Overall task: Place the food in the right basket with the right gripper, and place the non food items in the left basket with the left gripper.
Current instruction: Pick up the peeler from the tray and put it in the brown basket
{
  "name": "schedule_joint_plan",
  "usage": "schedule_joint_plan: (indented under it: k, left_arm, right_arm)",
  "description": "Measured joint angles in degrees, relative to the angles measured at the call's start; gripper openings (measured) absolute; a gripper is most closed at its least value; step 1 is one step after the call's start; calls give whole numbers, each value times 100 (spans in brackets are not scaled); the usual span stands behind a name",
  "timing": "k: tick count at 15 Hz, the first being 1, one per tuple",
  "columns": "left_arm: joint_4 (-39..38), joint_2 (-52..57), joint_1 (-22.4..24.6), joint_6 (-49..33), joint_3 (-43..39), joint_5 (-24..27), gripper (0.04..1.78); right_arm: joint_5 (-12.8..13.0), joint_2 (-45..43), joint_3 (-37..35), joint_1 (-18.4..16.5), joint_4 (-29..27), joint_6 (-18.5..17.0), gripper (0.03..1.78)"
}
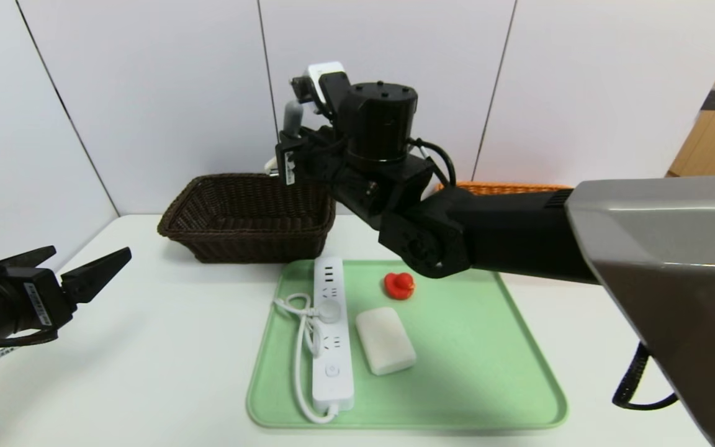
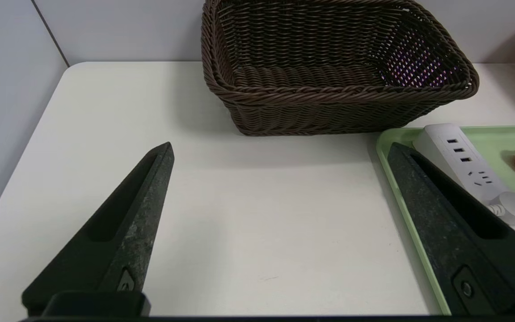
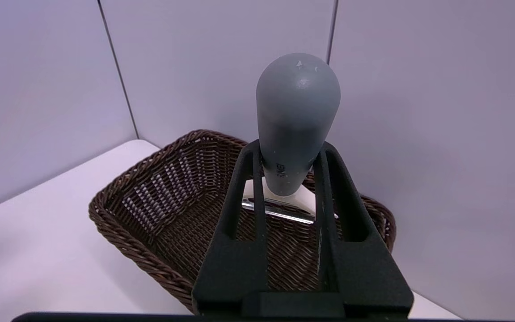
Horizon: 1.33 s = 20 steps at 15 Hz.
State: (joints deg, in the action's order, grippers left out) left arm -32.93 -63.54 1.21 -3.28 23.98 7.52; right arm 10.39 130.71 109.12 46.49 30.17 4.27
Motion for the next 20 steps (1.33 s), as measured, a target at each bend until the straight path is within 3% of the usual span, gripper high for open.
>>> schedule_joint_plan:
  k: [3,9,14,20]
  left_arm:
    - [5,0,2,-10,-6,0,169]
    - [0,0,2,-11,-6,0,169]
    - [0,0,0,-11,-4,0,169]
    - [-1,23,0,-20,0,0,169]
  right_arm:
    - [157,438,210,-35,133,249,32]
    - [190,750,251,-118,172,273,32]
    - [174,868,251,-116,494,350,95]
    - [177,708,251,-133,500,356,136]
